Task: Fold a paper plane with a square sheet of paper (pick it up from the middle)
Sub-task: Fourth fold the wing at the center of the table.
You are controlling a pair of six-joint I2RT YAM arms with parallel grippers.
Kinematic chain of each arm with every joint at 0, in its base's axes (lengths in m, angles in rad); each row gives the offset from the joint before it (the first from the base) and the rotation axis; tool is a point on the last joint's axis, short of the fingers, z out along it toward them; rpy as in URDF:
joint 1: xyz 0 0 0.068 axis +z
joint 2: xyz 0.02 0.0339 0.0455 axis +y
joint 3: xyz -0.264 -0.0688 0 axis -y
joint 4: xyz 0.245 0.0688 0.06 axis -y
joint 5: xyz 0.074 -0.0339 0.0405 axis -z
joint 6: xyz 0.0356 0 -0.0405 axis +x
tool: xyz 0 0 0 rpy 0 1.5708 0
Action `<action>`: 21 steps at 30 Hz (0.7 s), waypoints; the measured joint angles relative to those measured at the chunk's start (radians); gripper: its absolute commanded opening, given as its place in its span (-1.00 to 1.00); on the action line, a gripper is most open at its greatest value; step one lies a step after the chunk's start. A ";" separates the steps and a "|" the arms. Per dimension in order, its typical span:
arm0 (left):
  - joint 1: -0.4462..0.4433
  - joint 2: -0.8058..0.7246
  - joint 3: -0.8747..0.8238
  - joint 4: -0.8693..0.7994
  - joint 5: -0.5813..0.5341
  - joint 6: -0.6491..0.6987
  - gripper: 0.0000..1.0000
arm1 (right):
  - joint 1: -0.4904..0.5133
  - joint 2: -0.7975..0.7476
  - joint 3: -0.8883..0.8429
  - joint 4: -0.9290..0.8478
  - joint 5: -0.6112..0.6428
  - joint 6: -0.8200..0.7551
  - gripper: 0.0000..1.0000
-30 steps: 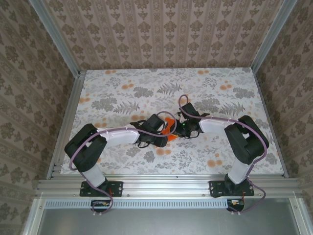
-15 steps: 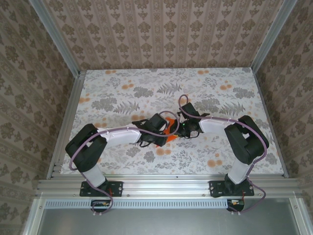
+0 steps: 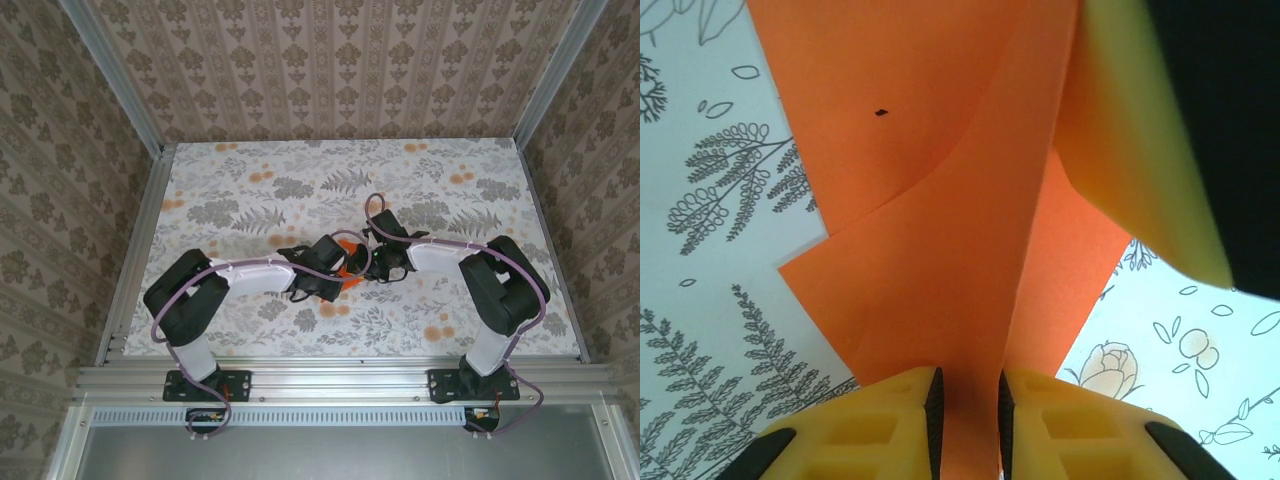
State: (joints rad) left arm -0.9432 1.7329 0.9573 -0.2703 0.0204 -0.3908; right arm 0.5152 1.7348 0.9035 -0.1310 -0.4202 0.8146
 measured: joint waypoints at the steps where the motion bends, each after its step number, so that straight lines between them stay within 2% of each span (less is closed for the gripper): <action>1: 0.000 0.000 0.000 0.000 -0.002 0.000 -0.62 | 0.000 0.000 0.000 0.000 0.000 0.000 -0.69; 9: 0.000 0.000 0.000 0.000 -0.014 -0.001 -0.70 | 0.000 0.000 0.000 0.000 0.000 0.000 -0.69; 14: 0.002 -0.001 0.000 0.001 -0.022 -0.008 -0.48 | 0.000 0.000 0.000 -0.001 0.000 0.000 -0.70; 21: 0.002 -0.001 0.000 0.000 -0.039 -0.007 -0.41 | 0.000 0.004 0.000 -0.007 0.000 -0.001 -0.72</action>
State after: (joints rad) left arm -0.9413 1.7321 0.9569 -0.2703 -0.0181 -0.3981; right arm 0.5152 1.7390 0.9035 -0.1383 -0.4198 0.8139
